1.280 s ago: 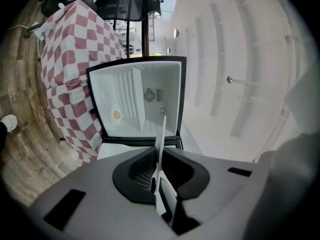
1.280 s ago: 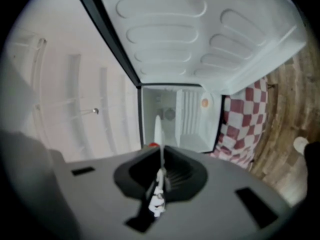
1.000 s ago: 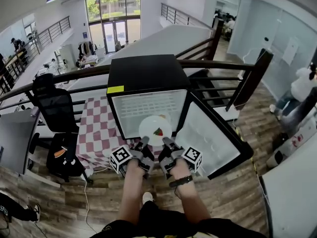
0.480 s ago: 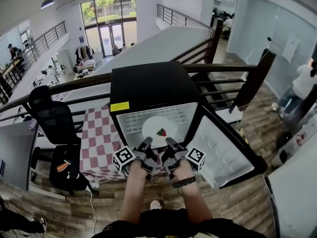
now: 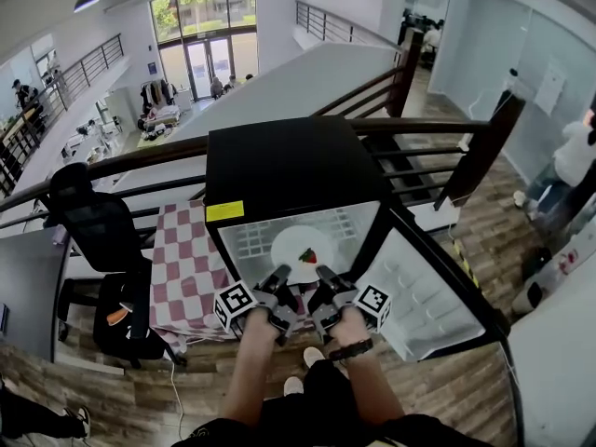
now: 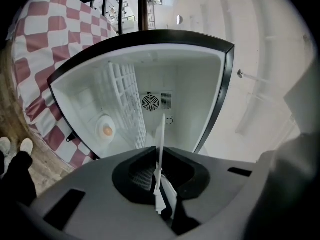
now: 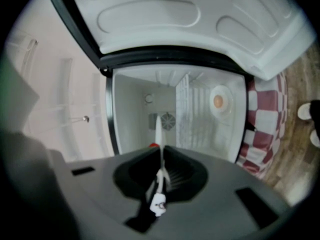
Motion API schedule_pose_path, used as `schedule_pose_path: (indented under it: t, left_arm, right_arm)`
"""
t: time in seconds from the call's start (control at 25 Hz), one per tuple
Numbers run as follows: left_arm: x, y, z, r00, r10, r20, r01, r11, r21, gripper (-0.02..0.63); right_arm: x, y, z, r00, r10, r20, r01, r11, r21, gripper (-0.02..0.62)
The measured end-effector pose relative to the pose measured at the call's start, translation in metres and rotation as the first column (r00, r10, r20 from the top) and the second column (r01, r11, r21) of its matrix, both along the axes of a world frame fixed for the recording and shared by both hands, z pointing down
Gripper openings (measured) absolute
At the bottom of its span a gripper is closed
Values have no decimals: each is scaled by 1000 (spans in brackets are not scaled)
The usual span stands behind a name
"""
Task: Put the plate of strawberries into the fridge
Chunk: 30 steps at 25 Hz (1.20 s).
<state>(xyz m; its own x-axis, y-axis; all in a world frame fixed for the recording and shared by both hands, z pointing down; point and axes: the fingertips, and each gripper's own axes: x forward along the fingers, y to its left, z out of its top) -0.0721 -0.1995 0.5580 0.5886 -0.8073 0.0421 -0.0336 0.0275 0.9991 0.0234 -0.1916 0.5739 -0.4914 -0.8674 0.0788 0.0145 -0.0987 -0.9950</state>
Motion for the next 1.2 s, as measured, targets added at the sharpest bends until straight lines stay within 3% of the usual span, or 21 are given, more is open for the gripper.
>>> schedule_pose_path:
  t: [0.2,0.52,1.2]
  left_arm:
    - [5,-14,0,1000,6,26,-6,1000,3,34]
    - [10,-23,10,1000,-18,1,18,1000,-25,34]
    - [16,-41,20,1000,-16,-3,15,999,-47,34]
  right_arm:
    - [5,-13,2,1000,-29,9,29,1000,-6,29]
    - [9,-26,7,996,-88,-17,88,996,-27,29]
    - [14,-44,18,992,-129,10,129,989,-66,29]
